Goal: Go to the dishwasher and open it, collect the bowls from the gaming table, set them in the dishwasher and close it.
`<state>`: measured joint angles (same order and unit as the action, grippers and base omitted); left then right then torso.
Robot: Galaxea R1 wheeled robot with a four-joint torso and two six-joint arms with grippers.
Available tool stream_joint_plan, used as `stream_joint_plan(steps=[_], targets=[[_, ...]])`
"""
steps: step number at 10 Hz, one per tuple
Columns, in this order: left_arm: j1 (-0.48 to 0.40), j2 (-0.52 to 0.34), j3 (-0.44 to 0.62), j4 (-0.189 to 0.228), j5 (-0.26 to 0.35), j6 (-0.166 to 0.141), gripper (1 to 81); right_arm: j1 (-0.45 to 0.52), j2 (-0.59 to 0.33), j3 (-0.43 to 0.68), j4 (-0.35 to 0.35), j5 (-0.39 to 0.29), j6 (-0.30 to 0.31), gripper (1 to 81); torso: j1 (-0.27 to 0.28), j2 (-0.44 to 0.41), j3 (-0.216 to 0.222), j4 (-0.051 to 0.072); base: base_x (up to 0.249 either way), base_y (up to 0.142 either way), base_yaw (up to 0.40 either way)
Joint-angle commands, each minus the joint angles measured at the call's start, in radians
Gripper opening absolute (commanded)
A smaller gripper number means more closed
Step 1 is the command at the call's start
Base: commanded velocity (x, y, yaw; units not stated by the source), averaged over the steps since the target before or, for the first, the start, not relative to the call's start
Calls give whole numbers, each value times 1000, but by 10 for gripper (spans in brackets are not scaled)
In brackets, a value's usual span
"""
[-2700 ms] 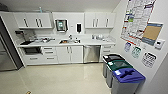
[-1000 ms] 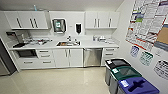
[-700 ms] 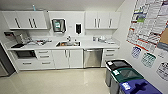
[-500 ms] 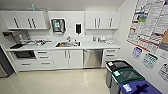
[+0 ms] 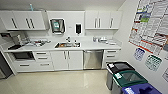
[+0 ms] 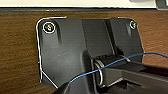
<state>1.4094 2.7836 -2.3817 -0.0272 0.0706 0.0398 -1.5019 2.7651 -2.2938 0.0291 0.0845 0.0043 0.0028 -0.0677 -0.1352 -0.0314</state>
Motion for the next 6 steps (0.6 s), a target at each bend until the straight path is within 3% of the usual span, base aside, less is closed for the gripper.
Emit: stream_joint_plan(steps=[1,6], targets=[[-51,-19,7,-3,58,-1,811,42,-14,8,3,-58,-4,811,0,0,0,0,89,0,0],[-49,-15,7,-3,58,-1,811,41,-16,8,3,-58,-4,811,0,0,0,0,79,0,0]])
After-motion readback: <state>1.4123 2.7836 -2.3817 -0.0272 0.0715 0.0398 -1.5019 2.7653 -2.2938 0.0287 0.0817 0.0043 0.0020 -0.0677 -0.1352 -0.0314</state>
